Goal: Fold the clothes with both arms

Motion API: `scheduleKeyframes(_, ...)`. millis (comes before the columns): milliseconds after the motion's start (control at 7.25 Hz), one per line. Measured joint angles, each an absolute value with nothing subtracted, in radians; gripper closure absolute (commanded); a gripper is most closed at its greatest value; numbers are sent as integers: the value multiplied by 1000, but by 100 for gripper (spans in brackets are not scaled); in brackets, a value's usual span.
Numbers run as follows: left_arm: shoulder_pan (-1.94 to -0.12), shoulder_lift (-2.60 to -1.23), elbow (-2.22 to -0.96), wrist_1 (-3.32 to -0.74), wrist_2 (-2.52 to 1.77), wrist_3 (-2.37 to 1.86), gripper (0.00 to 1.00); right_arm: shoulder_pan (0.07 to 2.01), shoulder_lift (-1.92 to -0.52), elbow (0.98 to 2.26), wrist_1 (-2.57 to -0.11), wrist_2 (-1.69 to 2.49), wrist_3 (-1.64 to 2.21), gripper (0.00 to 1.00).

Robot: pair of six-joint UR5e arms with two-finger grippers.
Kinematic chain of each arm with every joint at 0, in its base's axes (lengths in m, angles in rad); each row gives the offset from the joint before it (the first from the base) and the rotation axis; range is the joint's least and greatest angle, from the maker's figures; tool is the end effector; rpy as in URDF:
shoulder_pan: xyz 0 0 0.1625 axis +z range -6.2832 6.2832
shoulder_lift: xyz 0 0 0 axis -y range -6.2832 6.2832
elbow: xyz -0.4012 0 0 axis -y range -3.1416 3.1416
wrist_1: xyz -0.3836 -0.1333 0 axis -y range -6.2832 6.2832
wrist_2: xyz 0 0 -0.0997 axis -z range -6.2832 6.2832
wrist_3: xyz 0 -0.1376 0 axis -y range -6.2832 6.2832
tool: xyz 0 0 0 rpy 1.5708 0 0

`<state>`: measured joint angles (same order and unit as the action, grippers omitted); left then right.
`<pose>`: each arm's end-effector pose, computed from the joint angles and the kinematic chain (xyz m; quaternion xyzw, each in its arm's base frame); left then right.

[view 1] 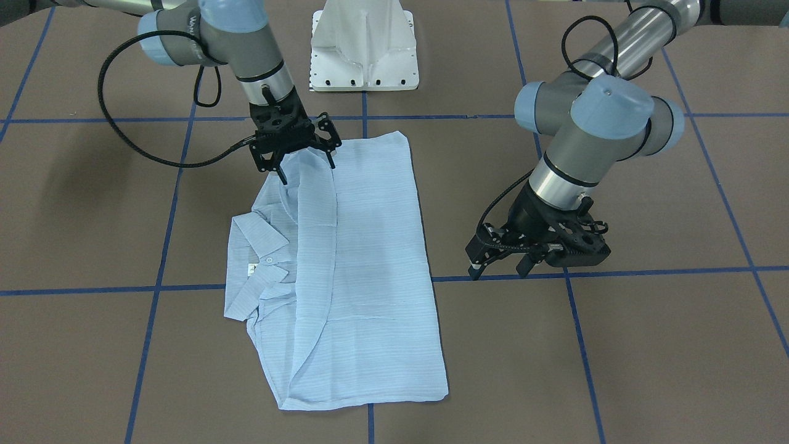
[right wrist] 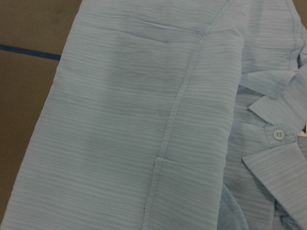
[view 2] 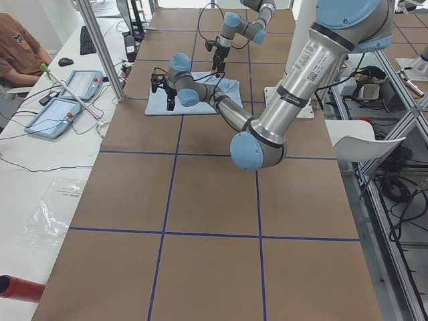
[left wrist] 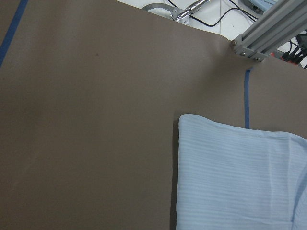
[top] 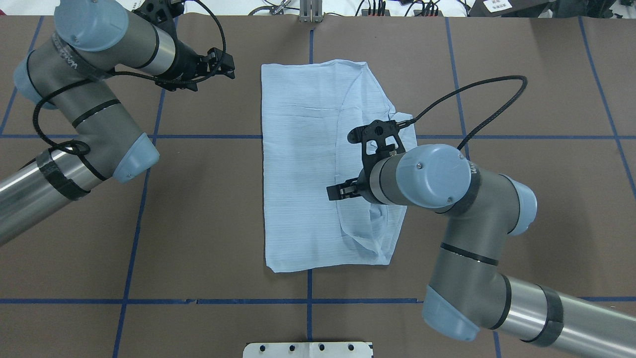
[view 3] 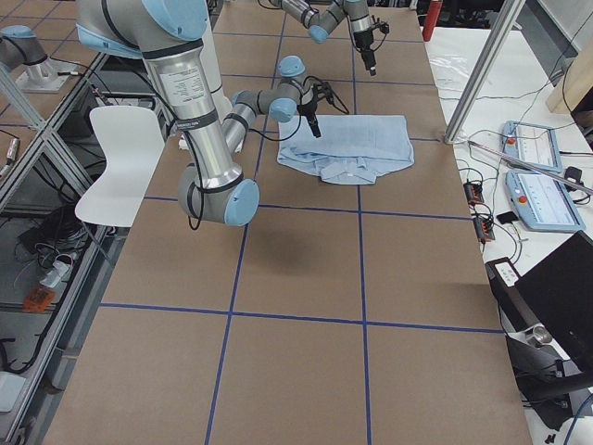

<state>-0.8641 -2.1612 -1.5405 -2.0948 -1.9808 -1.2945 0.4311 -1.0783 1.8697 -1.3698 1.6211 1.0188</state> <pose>0.3991 -0.5882 0.2629 0.1259 0.5193 -0.1424 0.8332 -0.5185 -0.3776 0.2348 0.2051 -0.4300 -0.0651 0.8768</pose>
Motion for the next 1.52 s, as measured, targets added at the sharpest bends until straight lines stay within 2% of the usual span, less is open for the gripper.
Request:
scheduleKeyframes(552, -859, -2144, -1555, -2092, -1997, -1298, 0, 266, -1076, 1835, -1468, 1411, 919, 0)
scheduleKeyframes(966, -856, -2143, -1550, -2097, -1997, -1298, 0, 247, -1082, 1795, -1481, 1383, 886, 0)
scheduleKeyframes(1518, -833, -2145, -1539, -2100, -1995, -1306, 0, 277, -1113, 1803, -1491, 1377, 844, 0)
